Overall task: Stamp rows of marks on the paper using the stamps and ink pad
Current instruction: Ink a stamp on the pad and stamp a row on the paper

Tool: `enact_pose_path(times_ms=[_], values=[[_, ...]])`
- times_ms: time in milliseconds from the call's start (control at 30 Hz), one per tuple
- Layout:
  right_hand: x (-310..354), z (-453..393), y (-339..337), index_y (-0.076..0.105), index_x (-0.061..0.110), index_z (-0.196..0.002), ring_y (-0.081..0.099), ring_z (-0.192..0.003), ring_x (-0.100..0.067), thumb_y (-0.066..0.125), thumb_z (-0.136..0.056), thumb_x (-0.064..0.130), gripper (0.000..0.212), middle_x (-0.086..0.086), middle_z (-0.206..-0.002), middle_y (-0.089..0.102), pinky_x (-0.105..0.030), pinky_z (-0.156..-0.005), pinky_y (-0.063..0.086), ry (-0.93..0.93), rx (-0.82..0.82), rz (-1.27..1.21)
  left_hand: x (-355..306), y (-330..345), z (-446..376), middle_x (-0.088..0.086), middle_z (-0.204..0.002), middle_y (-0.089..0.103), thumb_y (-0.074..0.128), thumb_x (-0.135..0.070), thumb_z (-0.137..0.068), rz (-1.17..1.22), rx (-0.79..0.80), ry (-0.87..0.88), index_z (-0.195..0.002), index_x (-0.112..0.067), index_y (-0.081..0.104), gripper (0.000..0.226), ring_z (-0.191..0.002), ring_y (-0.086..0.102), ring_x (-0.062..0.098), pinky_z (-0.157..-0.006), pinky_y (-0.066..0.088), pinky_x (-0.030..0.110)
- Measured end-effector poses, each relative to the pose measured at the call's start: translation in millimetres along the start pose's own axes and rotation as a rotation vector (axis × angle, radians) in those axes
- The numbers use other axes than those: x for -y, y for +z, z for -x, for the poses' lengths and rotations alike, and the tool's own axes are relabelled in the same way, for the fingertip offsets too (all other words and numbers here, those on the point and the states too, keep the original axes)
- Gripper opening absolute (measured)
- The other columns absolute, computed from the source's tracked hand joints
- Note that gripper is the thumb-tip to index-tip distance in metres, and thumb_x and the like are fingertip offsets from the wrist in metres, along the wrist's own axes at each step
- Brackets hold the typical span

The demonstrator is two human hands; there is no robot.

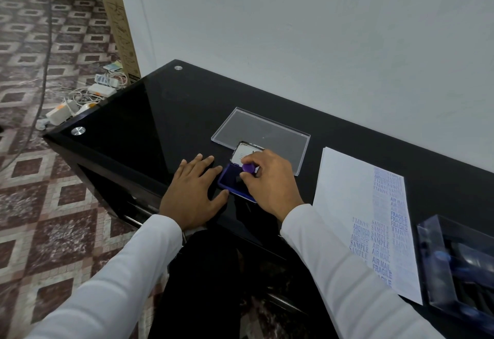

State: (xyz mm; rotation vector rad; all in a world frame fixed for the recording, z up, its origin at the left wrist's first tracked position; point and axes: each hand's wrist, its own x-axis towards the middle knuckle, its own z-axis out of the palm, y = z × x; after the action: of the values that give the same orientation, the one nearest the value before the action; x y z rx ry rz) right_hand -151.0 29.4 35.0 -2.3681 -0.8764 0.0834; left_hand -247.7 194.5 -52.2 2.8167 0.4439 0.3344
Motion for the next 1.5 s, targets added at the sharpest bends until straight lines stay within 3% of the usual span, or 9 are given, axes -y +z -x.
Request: enact_pose_path(times_ms=[167,400,567,733,933,1233,1367,1500], values=[[0.3,-1.0,0.9,0.068,0.022,-0.126,0.062,-0.107,-0.017,0.068,-0.092,0.025,0.033,-0.001,-0.124,0.064,-0.033,-0.099,0.051,-0.007,0.004,0.008,-0.1,0.6,-0.3,-0.003,-0.162,0.031,0.039,-0.069,-0.089,0.002,-0.007,0.002,-0.149,-0.033,0.042,0.07,-0.153,0.016,0.019,-0.125,0.005,0.045],[1.4,-0.6,-2.2,0.068,0.019,-0.124,0.061,-0.109,-0.02,0.066,-0.094,0.023,0.031,-0.004,-0.122,0.065,-0.033,-0.099,0.05,-0.033,0.007,0.028,-0.6,0.9,-0.1,-0.002,-0.162,0.031,0.042,-0.067,-0.09,0.0,-0.01,0.0,-0.149,-0.032,0.043,0.068,-0.153,0.017,0.02,-0.125,0.006,0.046],[-0.8,1.9,1.5,0.07,0.023,-0.115,0.063,-0.09,-0.012,0.072,-0.087,0.023,0.028,0.003,-0.113,0.066,-0.03,-0.087,0.056,-0.007,-0.02,-0.032,-0.7,0.3,-0.8,-0.002,-0.162,0.031,0.038,-0.069,-0.088,0.003,-0.004,-0.002,-0.149,-0.032,0.042,0.071,-0.153,0.017,0.02,-0.125,0.007,0.047],[-2.0,2.3,1.0,0.071,0.022,-0.112,0.06,-0.086,-0.01,0.071,-0.087,0.022,0.025,0.004,-0.108,0.065,-0.023,-0.082,0.053,-0.023,-0.039,-0.024,-0.6,0.4,-0.5,-0.002,-0.162,0.031,0.039,-0.069,-0.089,0.0,-0.009,-0.002,-0.149,-0.033,0.042,0.071,-0.153,0.017,0.02,-0.125,0.005,0.045],[0.7,1.5,0.8,0.067,0.022,-0.125,0.063,-0.098,-0.015,0.067,-0.092,0.025,0.033,-0.001,-0.122,0.064,-0.031,-0.094,0.053,-0.027,-0.017,0.0,-0.8,0.5,-0.4,-0.003,-0.163,0.029,0.042,-0.067,-0.091,-0.003,-0.004,-0.004,-0.149,-0.034,0.041,0.068,-0.153,0.015,0.019,-0.124,0.002,0.044],[3.3,2.2,-3.1,0.064,0.02,-0.13,0.058,-0.117,-0.019,0.064,-0.096,0.025,0.035,-0.003,-0.129,0.062,-0.026,-0.1,0.043,-0.027,0.014,0.044,-1.5,-0.7,-0.2,-0.002,-0.163,0.03,0.04,-0.068,-0.089,0.012,-0.002,-0.003,-0.149,-0.033,0.042,0.07,-0.153,0.015,0.02,-0.124,0.003,0.044],[0.2,2.7,0.6,0.067,0.023,-0.126,0.062,-0.109,-0.015,0.068,-0.092,0.025,0.034,0.0,-0.125,0.064,-0.03,-0.099,0.051,-0.009,-0.016,-0.002,-1.2,0.5,0.2,-0.002,-0.162,0.031,0.038,-0.069,-0.089,0.003,-0.007,-0.006,-0.149,-0.033,0.043,0.07,-0.153,0.016,0.02,-0.124,0.003,0.044],[-0.6,2.6,1.8,0.069,0.023,-0.118,0.063,-0.09,-0.011,0.072,-0.088,0.024,0.03,0.003,-0.115,0.066,-0.031,-0.089,0.056,-0.006,-0.028,-0.028,-2.1,-1.2,-0.4,-0.002,-0.163,0.03,0.038,-0.069,-0.088,0.011,0.003,-0.005,-0.15,-0.033,0.042,0.071,-0.154,0.015,0.02,-0.125,0.003,0.045]])
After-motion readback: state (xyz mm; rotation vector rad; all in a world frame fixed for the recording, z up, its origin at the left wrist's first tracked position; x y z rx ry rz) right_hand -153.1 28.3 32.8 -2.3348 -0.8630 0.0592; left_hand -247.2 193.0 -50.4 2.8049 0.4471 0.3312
